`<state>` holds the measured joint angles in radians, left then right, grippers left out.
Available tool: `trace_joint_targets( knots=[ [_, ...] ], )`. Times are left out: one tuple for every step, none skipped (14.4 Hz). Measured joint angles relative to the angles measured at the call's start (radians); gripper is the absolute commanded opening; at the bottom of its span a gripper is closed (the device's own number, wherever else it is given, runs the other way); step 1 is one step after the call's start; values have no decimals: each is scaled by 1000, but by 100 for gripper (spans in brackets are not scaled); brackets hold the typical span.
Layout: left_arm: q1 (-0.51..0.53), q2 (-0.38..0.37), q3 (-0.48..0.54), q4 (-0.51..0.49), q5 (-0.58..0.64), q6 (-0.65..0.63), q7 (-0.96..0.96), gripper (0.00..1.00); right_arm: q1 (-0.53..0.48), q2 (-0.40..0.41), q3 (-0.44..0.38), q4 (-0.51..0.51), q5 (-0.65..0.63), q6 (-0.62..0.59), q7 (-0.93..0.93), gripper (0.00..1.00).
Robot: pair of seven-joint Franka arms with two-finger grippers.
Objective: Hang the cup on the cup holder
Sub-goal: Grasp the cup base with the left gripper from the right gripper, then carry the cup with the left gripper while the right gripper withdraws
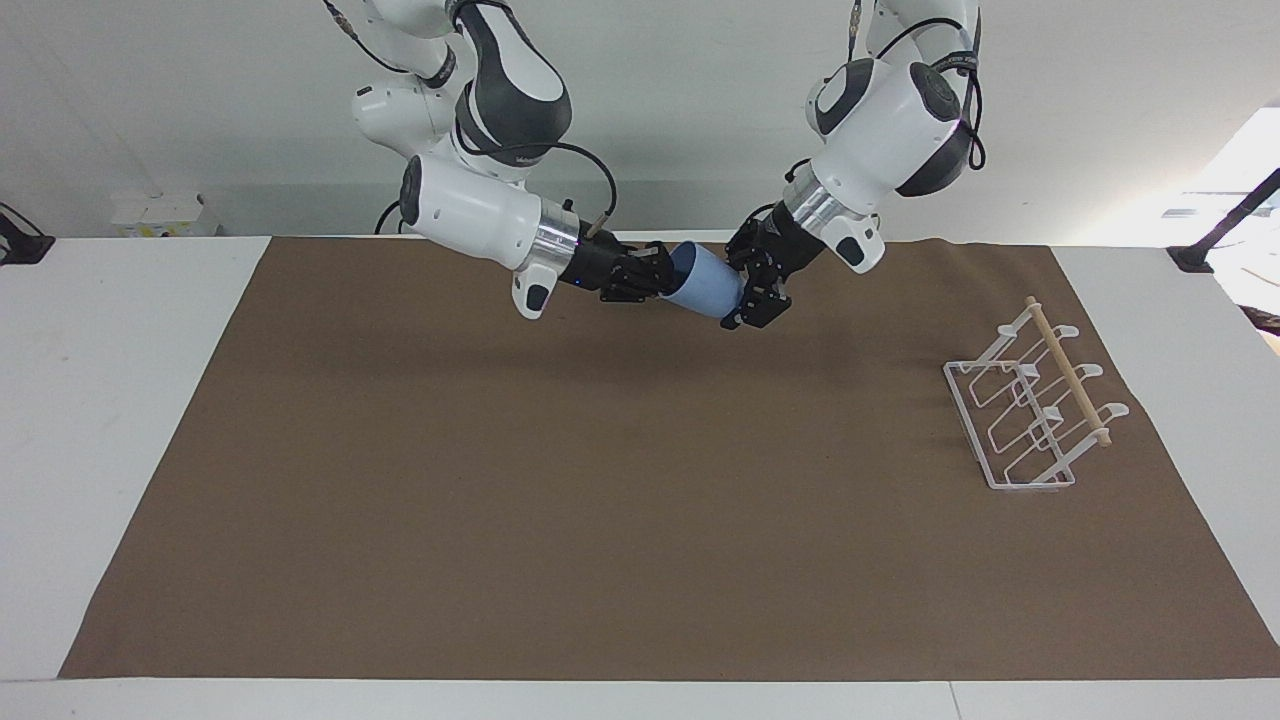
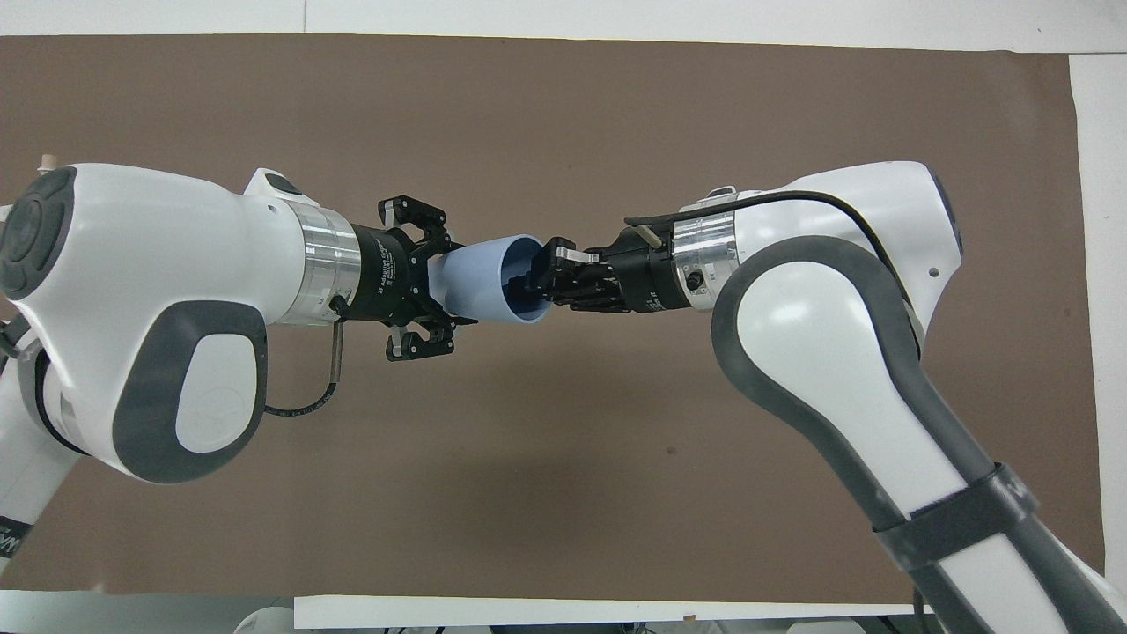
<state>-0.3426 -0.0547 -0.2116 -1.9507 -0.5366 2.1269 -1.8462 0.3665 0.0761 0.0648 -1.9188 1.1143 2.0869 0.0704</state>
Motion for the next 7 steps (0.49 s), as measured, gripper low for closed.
trace_joint_targets(
  knots=[
    [-1, 0, 0, 0, 0, 0, 0, 0, 2, 0, 0, 0, 0, 1, 1, 99],
    [-2, 0, 0, 0, 0, 0, 0, 0, 4, 0, 0, 0, 0, 1, 2, 99],
    [-2, 0, 0, 1, 0, 0, 0, 0, 4, 0, 0, 0, 0, 1, 3, 99],
    [-2, 1, 1, 2, 0, 0, 1, 0, 4, 0, 0, 0, 0, 1, 3, 99],
    [-2, 1, 1, 5, 0, 0, 3, 0, 3, 0, -1, 0, 0, 1, 3, 99],
    [-2, 1, 2, 8, 4, -3, 4, 0, 0, 0, -2, 0, -3, -3, 3, 99],
    [-2, 1, 5, 8, 22, -9, 7, 0, -8, 0, -5, 0, -19, -13, 3, 99]
  ],
)
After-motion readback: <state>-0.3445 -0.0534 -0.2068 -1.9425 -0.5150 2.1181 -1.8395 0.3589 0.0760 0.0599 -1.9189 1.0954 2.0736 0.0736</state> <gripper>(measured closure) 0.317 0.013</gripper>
